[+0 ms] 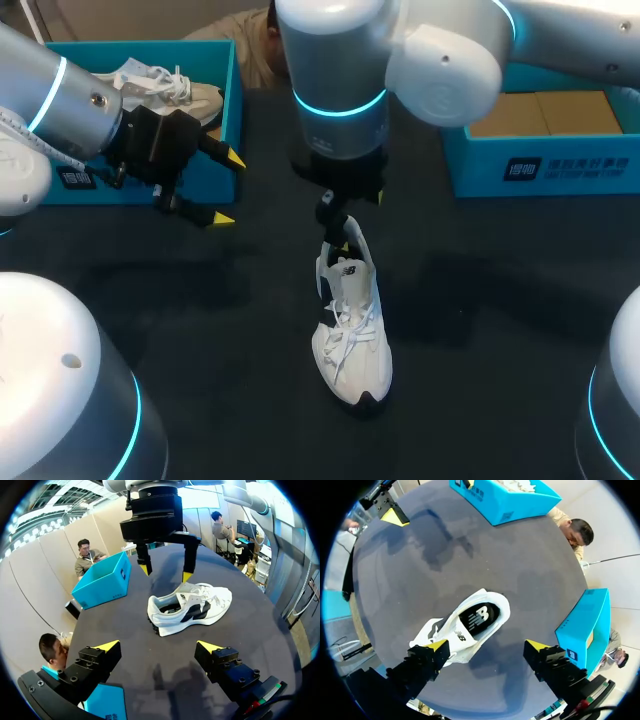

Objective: Take the shoe out of the shoebox, open the shoe tongue, remove and reinsert the insole, then place the shoe into the shoebox

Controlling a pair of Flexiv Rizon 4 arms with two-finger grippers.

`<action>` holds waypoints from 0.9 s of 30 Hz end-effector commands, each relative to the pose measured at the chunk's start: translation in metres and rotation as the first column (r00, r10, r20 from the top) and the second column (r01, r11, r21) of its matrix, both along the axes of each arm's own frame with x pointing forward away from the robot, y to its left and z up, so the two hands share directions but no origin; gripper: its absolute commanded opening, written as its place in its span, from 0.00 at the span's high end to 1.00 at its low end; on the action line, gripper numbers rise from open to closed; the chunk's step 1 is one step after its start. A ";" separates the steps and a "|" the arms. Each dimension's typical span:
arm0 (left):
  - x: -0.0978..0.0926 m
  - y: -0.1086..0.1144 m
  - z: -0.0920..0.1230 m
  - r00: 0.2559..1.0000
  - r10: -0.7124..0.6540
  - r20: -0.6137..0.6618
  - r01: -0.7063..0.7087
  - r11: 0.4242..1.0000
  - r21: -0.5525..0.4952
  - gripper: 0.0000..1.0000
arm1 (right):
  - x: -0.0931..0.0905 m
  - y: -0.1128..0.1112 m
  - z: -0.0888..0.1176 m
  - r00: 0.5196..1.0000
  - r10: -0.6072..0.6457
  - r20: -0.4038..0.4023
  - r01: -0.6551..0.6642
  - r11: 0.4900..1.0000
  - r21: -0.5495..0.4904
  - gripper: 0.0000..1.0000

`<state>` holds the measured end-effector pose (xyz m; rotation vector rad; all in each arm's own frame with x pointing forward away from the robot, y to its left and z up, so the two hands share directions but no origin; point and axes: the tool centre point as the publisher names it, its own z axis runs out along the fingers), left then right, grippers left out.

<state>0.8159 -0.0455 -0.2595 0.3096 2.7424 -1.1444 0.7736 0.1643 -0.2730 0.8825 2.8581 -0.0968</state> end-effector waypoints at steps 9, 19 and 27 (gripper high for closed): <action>-0.001 0.000 0.000 1.000 0.001 0.002 -0.001 1.000 0.002 0.00 | 0.034 0.003 -0.028 0.970 0.245 0.008 -0.244 0.970 -0.017 0.00; -0.001 0.000 0.000 1.000 0.001 0.002 -0.001 1.000 0.002 0.00 | 0.060 0.009 -0.054 0.924 0.382 0.034 -0.381 0.924 -0.029 0.00; -0.001 0.000 0.000 1.000 0.001 0.002 -0.001 1.000 0.002 0.00 | 0.069 0.005 -0.071 0.905 0.424 0.028 -0.423 0.906 -0.037 0.00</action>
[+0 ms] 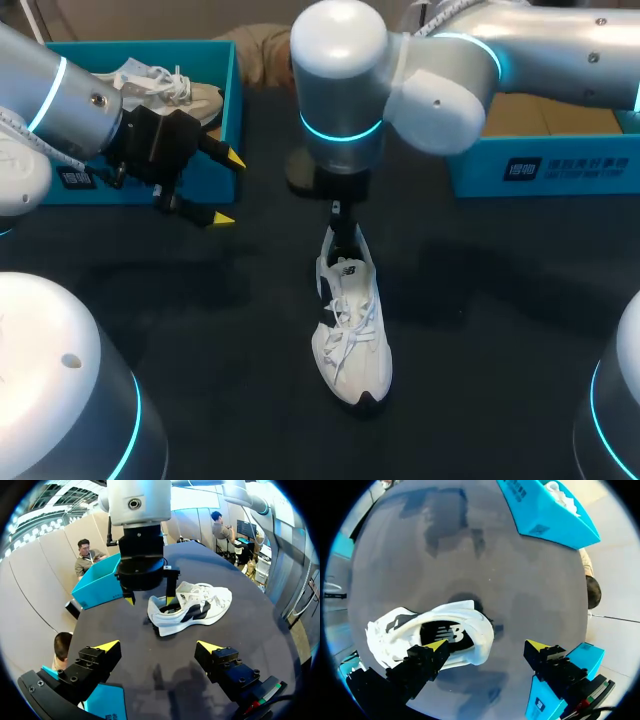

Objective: Take the shoe out of the shoebox, open the shoe tongue, remove and reinsert the insole, then place the shoe into the shoebox

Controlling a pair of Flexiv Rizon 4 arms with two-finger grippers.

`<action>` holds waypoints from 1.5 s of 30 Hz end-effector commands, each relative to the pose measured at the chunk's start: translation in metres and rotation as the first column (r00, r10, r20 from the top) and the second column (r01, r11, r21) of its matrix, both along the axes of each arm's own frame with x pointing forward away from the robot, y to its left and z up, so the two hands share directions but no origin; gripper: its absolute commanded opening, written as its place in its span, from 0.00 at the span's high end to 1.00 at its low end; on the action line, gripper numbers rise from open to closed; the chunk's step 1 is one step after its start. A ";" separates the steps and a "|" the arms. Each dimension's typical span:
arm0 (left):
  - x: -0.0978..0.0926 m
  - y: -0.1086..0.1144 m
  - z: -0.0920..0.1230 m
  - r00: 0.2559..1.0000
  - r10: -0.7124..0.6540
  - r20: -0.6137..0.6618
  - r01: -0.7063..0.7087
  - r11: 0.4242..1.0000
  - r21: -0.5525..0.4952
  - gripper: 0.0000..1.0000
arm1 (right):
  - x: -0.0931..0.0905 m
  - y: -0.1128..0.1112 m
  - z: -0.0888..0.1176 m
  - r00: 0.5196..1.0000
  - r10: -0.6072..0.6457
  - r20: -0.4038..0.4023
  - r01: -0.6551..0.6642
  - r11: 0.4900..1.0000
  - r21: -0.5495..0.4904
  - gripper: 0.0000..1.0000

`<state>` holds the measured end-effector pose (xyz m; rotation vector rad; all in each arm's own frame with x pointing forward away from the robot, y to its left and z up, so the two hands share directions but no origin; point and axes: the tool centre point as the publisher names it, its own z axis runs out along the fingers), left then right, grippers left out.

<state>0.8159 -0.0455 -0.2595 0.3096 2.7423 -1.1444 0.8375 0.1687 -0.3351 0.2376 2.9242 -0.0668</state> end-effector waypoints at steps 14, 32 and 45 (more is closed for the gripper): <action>-0.001 0.000 0.000 1.000 0.001 0.002 -0.001 1.000 0.002 0.00 | 0.015 0.009 -0.042 0.995 0.082 -0.049 -0.083 0.996 -0.034 0.31; -0.001 0.000 0.000 1.000 0.001 0.002 -0.001 1.000 0.002 0.00 | 0.014 0.007 -0.056 0.994 0.068 -0.081 -0.073 0.996 -0.055 1.00; -0.001 0.000 0.000 1.000 0.001 0.002 -0.001 1.000 0.002 0.00 | 0.006 -0.011 0.026 0.998 0.005 -0.059 -0.008 0.999 -0.047 1.00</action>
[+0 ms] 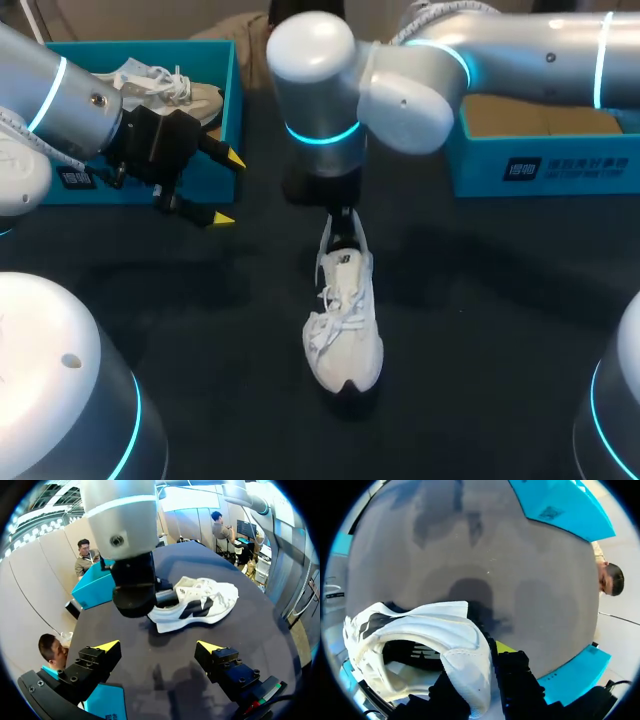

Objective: Take the shoe out of the shoebox, open the shoe tongue, remove and reinsert the insole, then place the shoe into the shoebox

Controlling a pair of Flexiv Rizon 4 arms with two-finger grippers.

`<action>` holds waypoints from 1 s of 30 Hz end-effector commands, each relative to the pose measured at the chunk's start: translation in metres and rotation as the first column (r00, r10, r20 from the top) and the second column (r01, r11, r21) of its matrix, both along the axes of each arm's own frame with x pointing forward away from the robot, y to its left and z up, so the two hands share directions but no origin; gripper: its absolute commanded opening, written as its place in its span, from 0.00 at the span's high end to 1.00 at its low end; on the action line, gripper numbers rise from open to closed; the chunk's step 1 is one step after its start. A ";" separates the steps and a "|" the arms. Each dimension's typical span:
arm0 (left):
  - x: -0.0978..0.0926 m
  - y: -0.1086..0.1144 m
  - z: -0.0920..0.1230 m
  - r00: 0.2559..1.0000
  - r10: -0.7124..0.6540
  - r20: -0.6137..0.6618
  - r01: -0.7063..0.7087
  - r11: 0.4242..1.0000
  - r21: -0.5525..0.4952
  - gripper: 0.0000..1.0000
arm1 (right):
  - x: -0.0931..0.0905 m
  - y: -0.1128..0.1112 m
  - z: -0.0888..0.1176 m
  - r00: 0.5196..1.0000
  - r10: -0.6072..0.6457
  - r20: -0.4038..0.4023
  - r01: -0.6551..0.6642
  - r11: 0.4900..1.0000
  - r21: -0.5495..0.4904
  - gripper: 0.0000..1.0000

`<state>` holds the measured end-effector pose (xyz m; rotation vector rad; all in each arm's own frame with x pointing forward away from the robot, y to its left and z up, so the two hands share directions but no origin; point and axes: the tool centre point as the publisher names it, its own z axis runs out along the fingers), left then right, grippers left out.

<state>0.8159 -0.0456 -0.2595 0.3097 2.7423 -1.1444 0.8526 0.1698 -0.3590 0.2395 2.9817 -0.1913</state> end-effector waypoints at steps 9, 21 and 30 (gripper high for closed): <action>-0.001 0.000 0.000 1.000 0.001 0.002 -0.001 1.000 0.002 0.00 | -0.014 -0.008 0.119 0.996 0.088 0.000 -0.088 0.995 0.037 1.00; -0.001 0.000 0.000 1.000 0.001 0.002 -0.001 1.000 0.002 0.00 | -0.011 -0.011 0.184 0.987 0.149 0.065 -0.150 0.989 0.009 1.00; -0.001 0.000 0.000 1.000 0.001 0.002 -0.001 1.000 0.002 0.00 | -0.015 -0.008 0.194 0.988 0.117 0.104 -0.120 0.992 0.025 1.00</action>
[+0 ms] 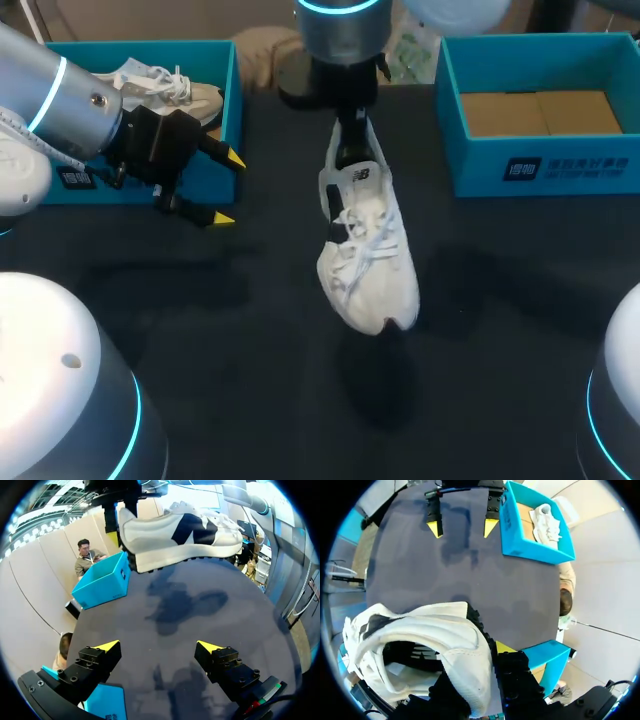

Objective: Take the shoe out of the shoebox, open the shoe tongue, remove and reinsert the insole, then place the shoe into the shoebox

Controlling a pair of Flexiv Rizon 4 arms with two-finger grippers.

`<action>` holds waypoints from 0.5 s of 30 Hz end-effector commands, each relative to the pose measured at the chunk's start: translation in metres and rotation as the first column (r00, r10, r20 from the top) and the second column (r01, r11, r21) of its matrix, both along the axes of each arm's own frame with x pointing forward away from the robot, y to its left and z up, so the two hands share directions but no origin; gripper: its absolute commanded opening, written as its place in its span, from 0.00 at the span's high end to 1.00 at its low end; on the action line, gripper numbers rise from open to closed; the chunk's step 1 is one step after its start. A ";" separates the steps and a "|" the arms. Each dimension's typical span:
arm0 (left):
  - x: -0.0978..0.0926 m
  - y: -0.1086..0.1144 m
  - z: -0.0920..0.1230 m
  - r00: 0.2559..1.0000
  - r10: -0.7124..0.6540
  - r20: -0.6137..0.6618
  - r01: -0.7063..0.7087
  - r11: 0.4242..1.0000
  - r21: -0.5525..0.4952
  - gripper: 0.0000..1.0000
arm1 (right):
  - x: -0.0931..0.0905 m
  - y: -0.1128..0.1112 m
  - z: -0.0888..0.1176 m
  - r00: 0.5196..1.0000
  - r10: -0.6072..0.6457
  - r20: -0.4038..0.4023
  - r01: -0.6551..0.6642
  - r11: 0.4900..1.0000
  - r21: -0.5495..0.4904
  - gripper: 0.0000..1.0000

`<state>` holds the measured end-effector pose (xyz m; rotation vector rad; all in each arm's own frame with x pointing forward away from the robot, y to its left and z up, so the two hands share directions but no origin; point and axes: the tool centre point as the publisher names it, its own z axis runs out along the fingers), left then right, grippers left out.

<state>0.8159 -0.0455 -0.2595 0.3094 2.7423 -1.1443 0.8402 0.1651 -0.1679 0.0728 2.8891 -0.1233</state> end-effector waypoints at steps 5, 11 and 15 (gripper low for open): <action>-0.001 0.000 0.000 1.000 0.001 0.002 -0.001 1.000 0.002 0.00 | -0.002 -0.003 0.002 1.000 0.001 0.002 -0.001 1.000 0.005 1.00; -0.001 0.000 0.000 1.000 0.001 0.002 -0.001 1.000 0.002 0.00 | -0.002 -0.003 0.002 1.000 0.001 0.002 -0.001 1.000 0.005 1.00; -0.001 0.000 0.000 1.000 0.001 0.002 -0.001 1.000 0.002 0.00 | 0.007 -0.018 0.003 0.999 -0.039 0.008 0.039 0.999 -0.022 1.00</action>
